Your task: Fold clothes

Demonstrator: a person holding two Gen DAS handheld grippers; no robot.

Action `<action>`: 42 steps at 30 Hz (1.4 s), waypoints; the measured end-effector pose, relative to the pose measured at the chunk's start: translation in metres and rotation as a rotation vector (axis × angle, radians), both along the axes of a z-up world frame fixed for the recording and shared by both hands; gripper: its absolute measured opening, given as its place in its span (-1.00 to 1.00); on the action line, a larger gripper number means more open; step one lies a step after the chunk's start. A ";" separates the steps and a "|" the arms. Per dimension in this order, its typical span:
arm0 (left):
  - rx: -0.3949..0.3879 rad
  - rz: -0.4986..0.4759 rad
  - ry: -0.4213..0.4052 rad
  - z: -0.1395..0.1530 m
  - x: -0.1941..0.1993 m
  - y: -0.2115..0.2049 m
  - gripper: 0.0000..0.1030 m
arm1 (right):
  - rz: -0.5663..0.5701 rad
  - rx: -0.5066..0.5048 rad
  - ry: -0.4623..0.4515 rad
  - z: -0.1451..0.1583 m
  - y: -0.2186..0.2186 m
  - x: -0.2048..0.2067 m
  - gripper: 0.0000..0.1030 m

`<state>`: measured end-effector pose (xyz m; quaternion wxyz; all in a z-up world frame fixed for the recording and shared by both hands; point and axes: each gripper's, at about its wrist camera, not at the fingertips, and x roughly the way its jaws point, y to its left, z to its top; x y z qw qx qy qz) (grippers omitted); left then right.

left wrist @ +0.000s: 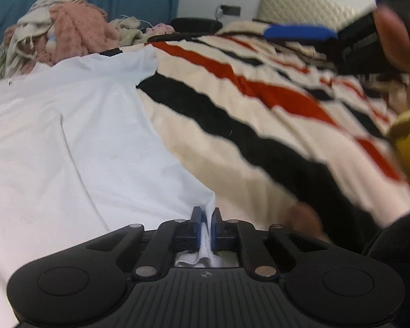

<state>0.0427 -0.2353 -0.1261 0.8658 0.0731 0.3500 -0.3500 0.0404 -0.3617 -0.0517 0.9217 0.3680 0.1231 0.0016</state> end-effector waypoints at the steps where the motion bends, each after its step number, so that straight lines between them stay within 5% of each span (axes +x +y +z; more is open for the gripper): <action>1: -0.031 0.000 0.006 0.003 0.001 0.000 -0.90 | 0.002 -0.012 -0.018 0.002 0.001 -0.002 0.69; 6: -0.085 -0.042 0.012 0.008 0.004 -0.023 -0.90 | 0.036 -0.054 -0.072 0.008 0.006 -0.006 0.69; 11: -0.098 -0.043 0.105 -0.006 0.018 -0.028 -0.85 | 0.046 -0.055 -0.065 0.008 0.006 -0.002 0.69; 14: -0.088 -0.018 0.102 -0.003 0.019 -0.021 -0.23 | 0.049 -0.075 -0.054 0.007 0.009 0.001 0.69; 16: -0.049 -0.004 0.072 0.004 0.015 -0.017 0.37 | 0.054 -0.081 -0.054 0.007 0.010 0.002 0.69; 18: -0.037 0.009 0.069 0.011 0.014 -0.006 0.53 | 0.061 -0.081 -0.062 0.007 0.010 0.001 0.69; 31: 0.023 0.308 0.127 0.068 0.038 0.139 0.58 | 0.158 -0.099 -0.078 0.009 0.021 0.004 0.69; 38: 0.003 0.632 0.165 0.122 0.046 0.287 0.57 | 0.200 -0.165 -0.037 0.009 0.034 0.009 0.69; 42: -0.112 0.807 0.253 0.155 0.040 0.372 0.56 | 0.227 -0.219 -0.018 0.010 0.044 0.010 0.69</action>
